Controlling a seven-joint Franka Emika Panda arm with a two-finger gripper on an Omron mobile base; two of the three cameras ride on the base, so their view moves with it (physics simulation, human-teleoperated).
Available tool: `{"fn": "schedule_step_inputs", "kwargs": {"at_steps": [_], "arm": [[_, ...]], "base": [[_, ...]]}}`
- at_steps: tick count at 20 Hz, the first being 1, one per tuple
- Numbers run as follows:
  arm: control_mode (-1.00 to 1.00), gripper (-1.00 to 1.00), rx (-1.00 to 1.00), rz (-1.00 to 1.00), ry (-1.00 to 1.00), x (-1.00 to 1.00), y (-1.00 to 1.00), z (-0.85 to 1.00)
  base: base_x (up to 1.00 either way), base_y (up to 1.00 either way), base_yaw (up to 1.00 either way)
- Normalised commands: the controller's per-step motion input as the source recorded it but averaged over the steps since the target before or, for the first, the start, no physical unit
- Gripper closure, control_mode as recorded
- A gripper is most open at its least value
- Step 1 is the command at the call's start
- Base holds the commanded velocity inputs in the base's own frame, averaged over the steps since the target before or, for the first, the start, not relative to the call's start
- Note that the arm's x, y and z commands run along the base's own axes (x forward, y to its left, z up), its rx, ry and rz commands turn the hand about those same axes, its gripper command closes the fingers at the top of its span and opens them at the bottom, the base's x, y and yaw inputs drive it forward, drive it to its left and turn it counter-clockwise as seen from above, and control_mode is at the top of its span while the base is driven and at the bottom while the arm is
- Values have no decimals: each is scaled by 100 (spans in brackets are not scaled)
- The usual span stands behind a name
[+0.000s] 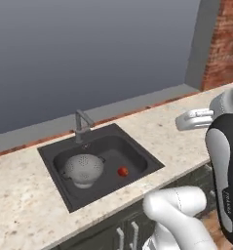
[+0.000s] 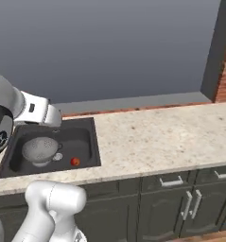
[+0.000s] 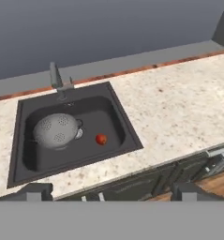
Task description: Pick the strainer and colander and place them in the sink. Then turn on the water.
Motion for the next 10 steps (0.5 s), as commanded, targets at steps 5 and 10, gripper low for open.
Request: {"fn": "schedule_step_inputs", "kwargs": {"at_steps": [5,10], "arm": [[100,-100,0,0,0,0,0,0],[100,-100,0,0,0,0,0,0]], "base": [[0,0,-100],[0,0,-100]]}}
